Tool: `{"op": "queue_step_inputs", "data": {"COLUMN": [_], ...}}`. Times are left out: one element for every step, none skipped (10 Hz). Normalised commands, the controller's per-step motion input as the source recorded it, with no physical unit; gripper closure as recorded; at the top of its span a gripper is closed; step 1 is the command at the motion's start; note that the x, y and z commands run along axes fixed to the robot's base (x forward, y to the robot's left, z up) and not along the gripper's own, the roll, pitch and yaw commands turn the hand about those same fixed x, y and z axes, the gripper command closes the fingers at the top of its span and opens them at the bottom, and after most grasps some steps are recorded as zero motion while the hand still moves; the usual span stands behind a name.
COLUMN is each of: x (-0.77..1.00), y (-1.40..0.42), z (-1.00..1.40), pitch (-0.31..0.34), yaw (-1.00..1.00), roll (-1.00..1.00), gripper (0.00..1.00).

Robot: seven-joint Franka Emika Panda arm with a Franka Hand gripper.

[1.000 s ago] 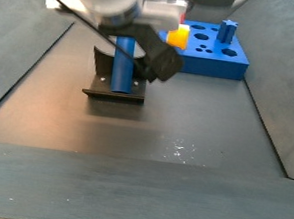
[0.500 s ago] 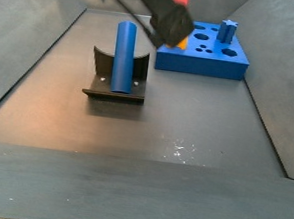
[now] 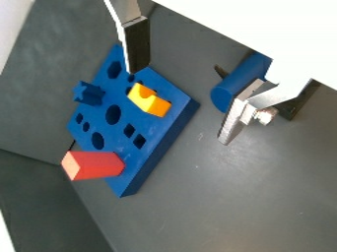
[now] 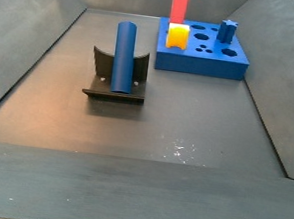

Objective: Pick up the round object. Move up. Place the round object on the fixture. Regrasp the round object. Move to above the board. Insert the round object.
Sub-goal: Regrasp the round object.

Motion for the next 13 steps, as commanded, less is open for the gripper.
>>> {"op": "queue_step_inputs", "data": {"x": [-0.03,-0.01,-0.02,-0.02,-0.02,-0.02,-0.02,-0.01,-0.01,-0.01,0.00,0.00,0.00], "y": [-0.07,-0.03,-0.03,-0.03,-0.02,-0.02,-0.02,-0.02,-0.02,-0.02,-0.02,-0.02,-0.02], "z": [0.04,-0.01,0.03,0.03,0.01,0.01,0.01,0.01,0.01,0.01,0.01,0.01,0.01], "pitch": [0.038,0.037,0.036,0.032,0.028,0.024,0.022,0.018,0.015,0.013,0.012,0.016,0.022], "yaw": [0.00,0.00,0.00,0.00,0.00,0.01,0.01,0.01,0.01,0.01,0.01,0.01,0.01], "roll": [1.00,1.00,1.00,1.00,1.00,1.00,1.00,1.00,1.00,1.00,1.00,1.00,1.00], "gripper": [0.00,0.00,0.00,0.00,0.00,0.00,0.00,0.00,0.00,0.00,0.00,0.00,0.00]}}
